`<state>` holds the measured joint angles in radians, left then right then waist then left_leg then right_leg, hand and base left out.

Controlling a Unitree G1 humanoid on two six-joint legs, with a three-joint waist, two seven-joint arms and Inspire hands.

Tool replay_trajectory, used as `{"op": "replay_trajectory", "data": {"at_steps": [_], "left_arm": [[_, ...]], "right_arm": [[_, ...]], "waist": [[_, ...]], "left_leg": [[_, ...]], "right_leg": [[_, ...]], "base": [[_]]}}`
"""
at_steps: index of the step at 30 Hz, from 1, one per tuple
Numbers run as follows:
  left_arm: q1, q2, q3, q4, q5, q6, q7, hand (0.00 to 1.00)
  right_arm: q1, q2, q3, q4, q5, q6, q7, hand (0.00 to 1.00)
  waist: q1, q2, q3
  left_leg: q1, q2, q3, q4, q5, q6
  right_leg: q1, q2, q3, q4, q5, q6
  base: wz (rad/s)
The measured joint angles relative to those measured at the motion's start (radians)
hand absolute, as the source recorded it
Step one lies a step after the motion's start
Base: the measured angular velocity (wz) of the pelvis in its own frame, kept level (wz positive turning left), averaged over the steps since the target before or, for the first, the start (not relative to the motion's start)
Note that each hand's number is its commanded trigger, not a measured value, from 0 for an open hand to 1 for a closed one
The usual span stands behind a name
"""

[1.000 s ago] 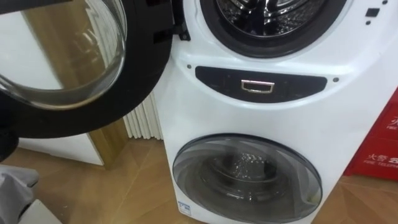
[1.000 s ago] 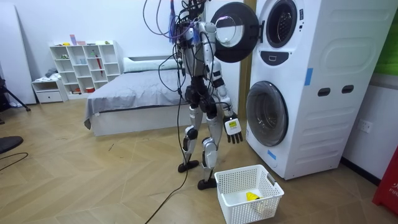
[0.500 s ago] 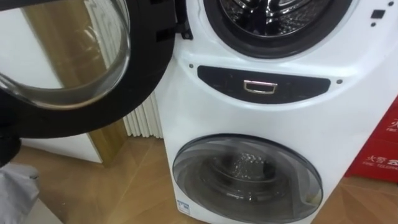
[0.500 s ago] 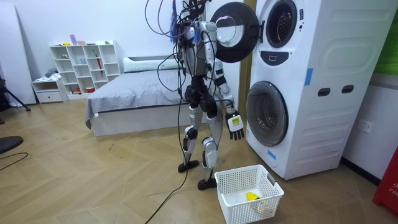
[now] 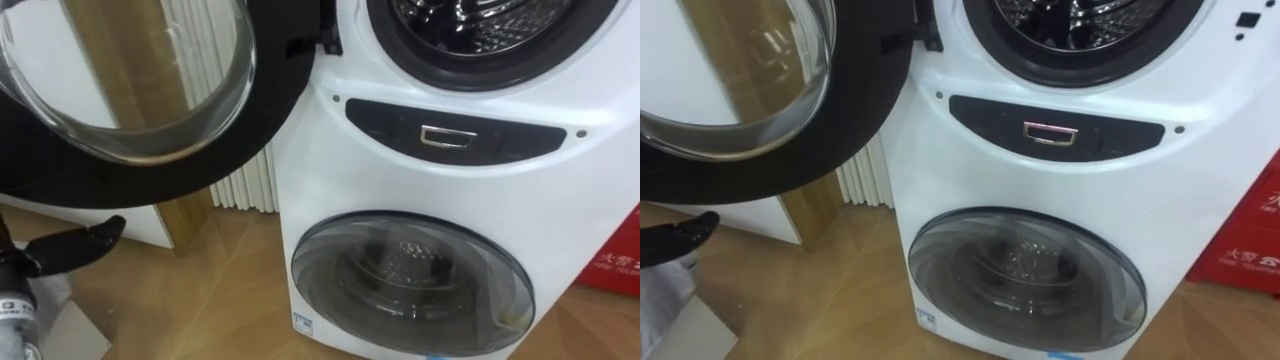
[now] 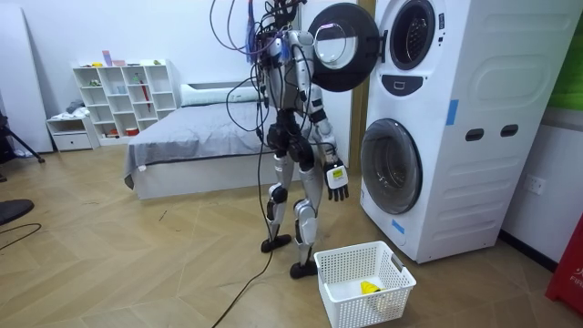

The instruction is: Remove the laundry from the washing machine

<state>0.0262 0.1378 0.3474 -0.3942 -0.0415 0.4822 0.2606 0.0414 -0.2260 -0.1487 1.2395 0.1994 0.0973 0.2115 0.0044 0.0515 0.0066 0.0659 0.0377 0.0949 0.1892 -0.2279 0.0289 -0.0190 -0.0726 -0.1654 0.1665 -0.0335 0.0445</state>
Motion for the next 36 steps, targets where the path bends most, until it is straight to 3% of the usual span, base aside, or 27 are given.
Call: {"op": "replay_trajectory", "data": {"at_steps": [7,15,22,25,29,32,36], "left_arm": [[0.014,-0.004,-0.010,-0.012,0.014,0.000,0.000,0.00],[0.050,-0.004,-0.032,-0.039,0.008,-0.002,0.000,0.00],[0.111,-0.006,-0.032,-0.050,0.007,-0.042,-0.002,0.00],[0.165,-0.011,-0.033,-0.053,-0.026,-0.096,-0.002,0.00],[0.176,-0.052,-0.051,-0.053,-0.048,-0.140,-0.002,0.00],[0.218,-0.055,-0.056,-0.053,-0.048,-0.191,-0.002,0.00],[0.221,-0.071,-0.065,-0.034,-0.046,-0.233,-0.002,0.00]], "right_arm": [[0.005,0.000,0.051,-0.070,0.005,0.003,0.022,0.00],[0.009,-0.001,0.078,-0.088,0.039,-0.007,0.019,0.00],[0.034,0.001,0.084,-0.129,0.039,-0.008,0.033,0.00],[0.048,0.002,0.092,-0.171,0.039,-0.009,0.030,0.00],[0.048,0.007,0.145,-0.201,0.040,-0.011,0.018,0.00],[0.047,0.015,0.147,-0.239,0.040,-0.013,0.017,0.00],[0.045,0.020,0.148,-0.241,0.040,-0.014,0.018,0.00]], "waist": [[0.000,-0.003,-0.0020],[0.001,-0.015,-0.0098],[0.001,-0.025,-0.0124],[0.000,-0.026,-0.0124],[0.000,-0.041,-0.0126],[0.000,-0.052,-0.0115],[0.000,-0.068,-0.0120]], "left_leg": [[-0.001,-0.004,0.002,0.000,0.001,0.002],[0.000,-0.017,0.016,-0.003,0.007,0.013],[0.002,-0.019,0.038,-0.003,0.008,0.015],[0.011,-0.019,0.050,-0.003,0.008,0.015],[0.013,-0.021,0.051,-0.004,0.007,0.017],[0.014,-0.022,0.067,-0.004,0.007,0.017],[0.014,-0.026,0.075,-0.002,0.007,0.018]], "right_leg": [[-0.001,-0.005,-0.003,0.001,0.001,0.001],[-0.009,-0.017,0.000,0.008,0.009,0.011],[-0.016,-0.020,0.000,0.007,0.009,0.011],[-0.010,-0.020,-0.003,0.006,0.009,0.012],[0.001,-0.022,-0.002,0.006,0.011,0.014],[0.003,-0.023,-0.004,0.007,0.011,0.014],[0.002,-0.026,-0.006,0.008,0.012,0.015]], "base": [[0.00],[-0.04],[-0.10],[-0.10],[0.00],[-0.13],[-0.06]]}}
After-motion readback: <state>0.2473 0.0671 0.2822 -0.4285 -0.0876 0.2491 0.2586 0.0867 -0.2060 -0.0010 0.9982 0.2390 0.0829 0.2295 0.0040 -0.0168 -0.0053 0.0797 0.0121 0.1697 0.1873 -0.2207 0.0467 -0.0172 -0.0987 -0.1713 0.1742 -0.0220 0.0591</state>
